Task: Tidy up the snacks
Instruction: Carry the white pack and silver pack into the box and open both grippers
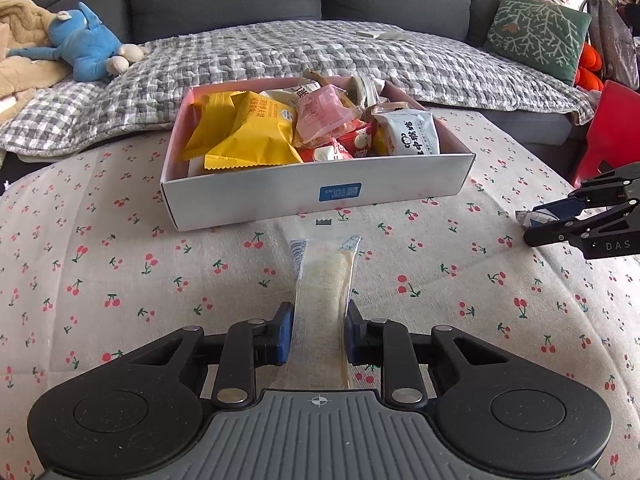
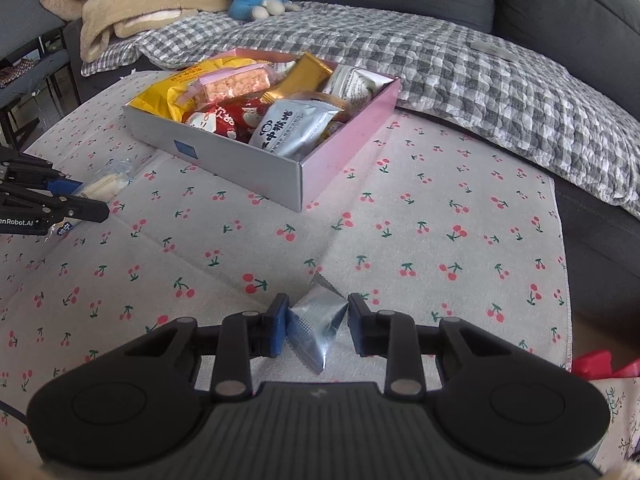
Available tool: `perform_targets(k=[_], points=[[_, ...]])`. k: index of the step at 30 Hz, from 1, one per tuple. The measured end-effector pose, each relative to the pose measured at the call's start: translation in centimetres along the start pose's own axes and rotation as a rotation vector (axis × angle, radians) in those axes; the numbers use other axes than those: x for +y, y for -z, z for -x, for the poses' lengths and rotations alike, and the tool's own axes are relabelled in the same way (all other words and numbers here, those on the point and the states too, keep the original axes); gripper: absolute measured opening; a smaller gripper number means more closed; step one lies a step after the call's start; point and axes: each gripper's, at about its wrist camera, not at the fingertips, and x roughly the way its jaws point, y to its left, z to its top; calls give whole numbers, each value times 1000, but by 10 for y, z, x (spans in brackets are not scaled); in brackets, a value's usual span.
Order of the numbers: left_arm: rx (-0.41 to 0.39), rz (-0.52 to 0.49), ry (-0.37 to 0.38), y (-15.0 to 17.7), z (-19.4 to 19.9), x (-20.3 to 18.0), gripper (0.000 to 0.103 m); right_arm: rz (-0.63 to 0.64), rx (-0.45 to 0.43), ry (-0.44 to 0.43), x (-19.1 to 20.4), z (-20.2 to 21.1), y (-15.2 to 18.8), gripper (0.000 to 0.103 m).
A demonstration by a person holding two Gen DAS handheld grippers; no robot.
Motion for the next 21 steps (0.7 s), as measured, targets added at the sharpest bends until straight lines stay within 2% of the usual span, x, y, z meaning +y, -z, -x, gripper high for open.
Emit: perform_targets(k=[21], points=[[-29,4,76,-13,20,-10,17,-8,-101,-46,28,18,-25,28]])
